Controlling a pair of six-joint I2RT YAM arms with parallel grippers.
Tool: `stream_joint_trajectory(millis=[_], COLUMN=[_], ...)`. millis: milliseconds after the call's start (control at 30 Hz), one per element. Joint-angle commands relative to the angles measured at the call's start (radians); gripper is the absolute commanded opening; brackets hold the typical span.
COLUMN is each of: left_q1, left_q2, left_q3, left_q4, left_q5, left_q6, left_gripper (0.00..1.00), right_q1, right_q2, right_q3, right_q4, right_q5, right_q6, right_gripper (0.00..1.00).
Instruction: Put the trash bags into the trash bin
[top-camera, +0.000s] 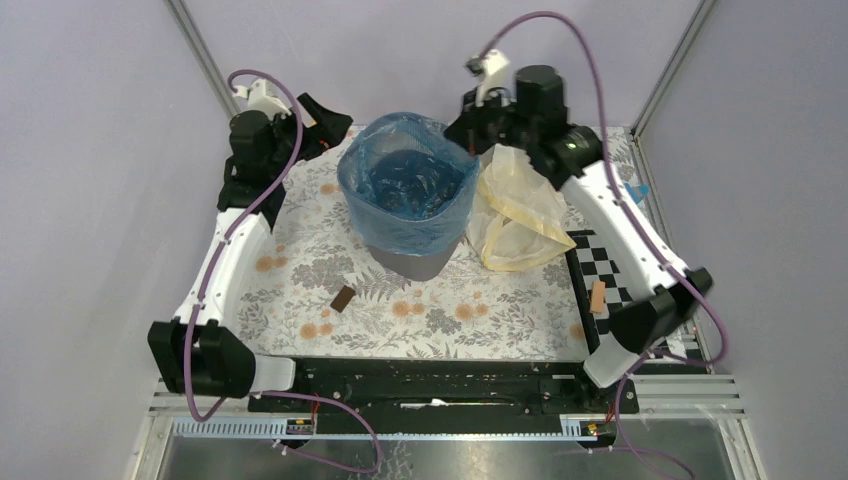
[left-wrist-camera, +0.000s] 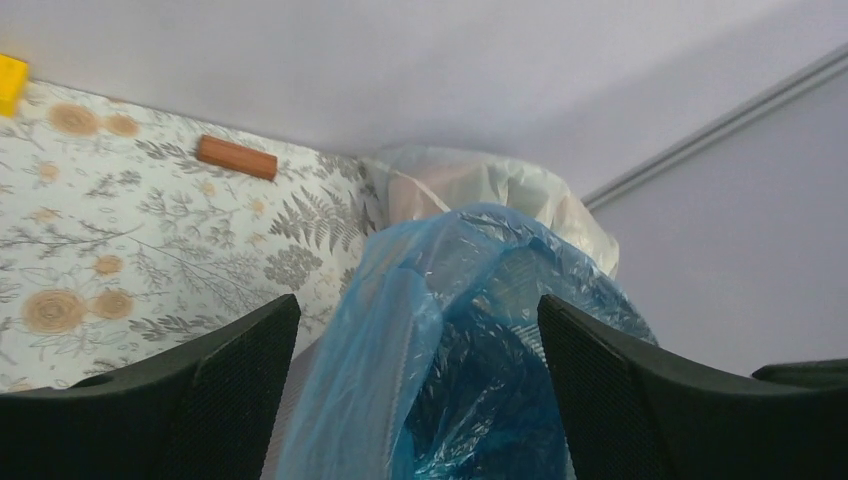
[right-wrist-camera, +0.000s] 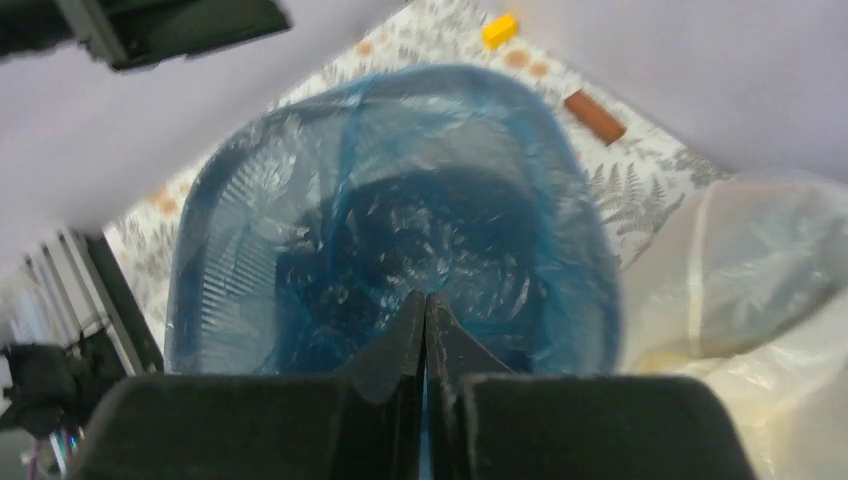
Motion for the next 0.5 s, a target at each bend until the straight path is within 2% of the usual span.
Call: stream_joint_trajectory(millis=[0, 167, 333, 467], left_q1=[-0.040, -0.047, -0.048, -0.047], left_q2=[0.064, 0.131, 0.215, 0.304], left_q3=[0.101, 0.156, 0.197, 0.264], left_q4=[-0.057, -0.057, -0.008, -0.006], left_q5=[0.026, 0.019, 0.028, 0.011], left_q6=[0.080, 0.099, 0.073, 0.085], left_gripper=[0.90, 0.90, 0.90, 0.89], right_q1=[0.128, 0.208, 0.266, 0.313], right_q2=[0.166, 0.387, 0.502, 0.578], right_q3=[0.236, 0.512, 0.584, 0.634], right_q4=[-0.305, -0.553, -0.670, -0.758], right_q5=[0.090, 0.196, 0.359, 0.422], right_q6=[-0.138, -0.051, 0.121, 0.173], right_gripper=[0.00, 0.00, 0.00, 0.00])
